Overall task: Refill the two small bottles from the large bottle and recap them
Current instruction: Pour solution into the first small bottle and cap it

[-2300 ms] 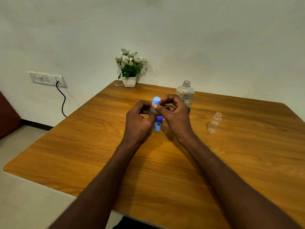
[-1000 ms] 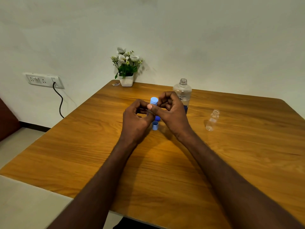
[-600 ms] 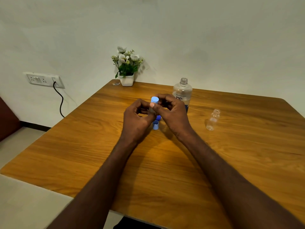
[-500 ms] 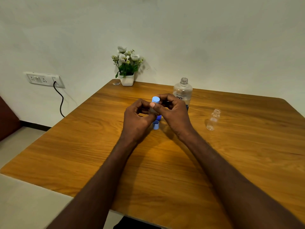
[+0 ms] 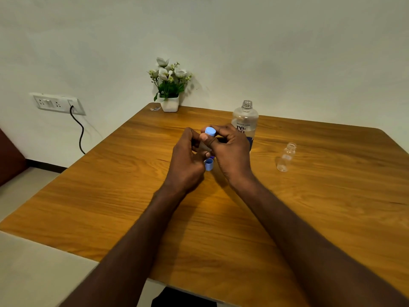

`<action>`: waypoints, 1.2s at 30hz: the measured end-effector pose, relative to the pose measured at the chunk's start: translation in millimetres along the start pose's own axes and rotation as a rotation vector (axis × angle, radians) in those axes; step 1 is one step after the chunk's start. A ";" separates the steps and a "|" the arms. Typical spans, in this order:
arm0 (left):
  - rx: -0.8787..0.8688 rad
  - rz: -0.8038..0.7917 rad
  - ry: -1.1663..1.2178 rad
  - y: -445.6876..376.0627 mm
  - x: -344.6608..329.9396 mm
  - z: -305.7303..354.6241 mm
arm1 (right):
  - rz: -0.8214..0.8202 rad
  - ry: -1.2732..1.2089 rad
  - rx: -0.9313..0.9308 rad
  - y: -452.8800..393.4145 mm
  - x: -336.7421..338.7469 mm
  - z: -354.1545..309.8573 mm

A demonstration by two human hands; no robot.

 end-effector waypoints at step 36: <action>-0.331 -0.155 -0.214 25.8 -42.2 30.2 | 0.592 0.194 0.081 60.8 173.9 11.3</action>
Point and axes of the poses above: each hand's wrist, its own y-axis away from the middle knuckle, its own x-axis out of the back of the hand, z = x × y, the point moved 3 cm from there along -y, towards the middle knuckle, and after that the axes turned 15 degrees about y, right-handed, at the moved point
